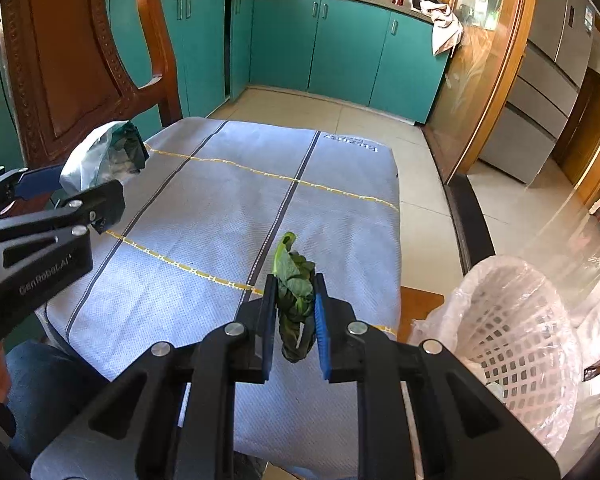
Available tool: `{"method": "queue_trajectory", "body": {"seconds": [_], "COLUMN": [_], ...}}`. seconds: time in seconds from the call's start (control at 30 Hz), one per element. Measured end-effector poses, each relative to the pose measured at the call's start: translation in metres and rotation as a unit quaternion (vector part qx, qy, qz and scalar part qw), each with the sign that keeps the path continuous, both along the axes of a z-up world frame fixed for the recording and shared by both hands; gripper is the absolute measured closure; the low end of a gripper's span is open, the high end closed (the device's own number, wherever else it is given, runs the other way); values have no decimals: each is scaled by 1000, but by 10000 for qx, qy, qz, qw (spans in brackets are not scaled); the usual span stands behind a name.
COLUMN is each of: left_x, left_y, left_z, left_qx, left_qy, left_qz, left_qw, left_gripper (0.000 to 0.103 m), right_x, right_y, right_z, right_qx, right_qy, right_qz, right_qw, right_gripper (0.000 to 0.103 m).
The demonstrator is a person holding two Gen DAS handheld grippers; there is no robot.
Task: Collect trash
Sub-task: 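Hold the green cloth with right tool while left tool holds the clear wrap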
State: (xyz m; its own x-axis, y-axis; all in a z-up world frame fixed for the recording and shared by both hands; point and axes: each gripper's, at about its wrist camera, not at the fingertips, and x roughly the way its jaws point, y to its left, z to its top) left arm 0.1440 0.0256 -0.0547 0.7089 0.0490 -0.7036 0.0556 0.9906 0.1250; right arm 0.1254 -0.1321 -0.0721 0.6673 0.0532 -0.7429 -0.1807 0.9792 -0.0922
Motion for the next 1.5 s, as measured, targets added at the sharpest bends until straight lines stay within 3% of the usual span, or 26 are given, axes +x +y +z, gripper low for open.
{"method": "queue_trajectory", "body": {"seconds": [1.5], "left_x": [-9], "left_y": [-5], "left_z": [-12], "left_qx": [31], "left_qy": [122], "left_qz": [-119], "left_qw": [9998], "left_gripper": [49], "right_x": [-7], "right_y": [5], "right_z": [-15], "right_qx": [83], "right_qy": [155], "right_qz": [15], "right_qw": [9998], "right_gripper": [85]}}
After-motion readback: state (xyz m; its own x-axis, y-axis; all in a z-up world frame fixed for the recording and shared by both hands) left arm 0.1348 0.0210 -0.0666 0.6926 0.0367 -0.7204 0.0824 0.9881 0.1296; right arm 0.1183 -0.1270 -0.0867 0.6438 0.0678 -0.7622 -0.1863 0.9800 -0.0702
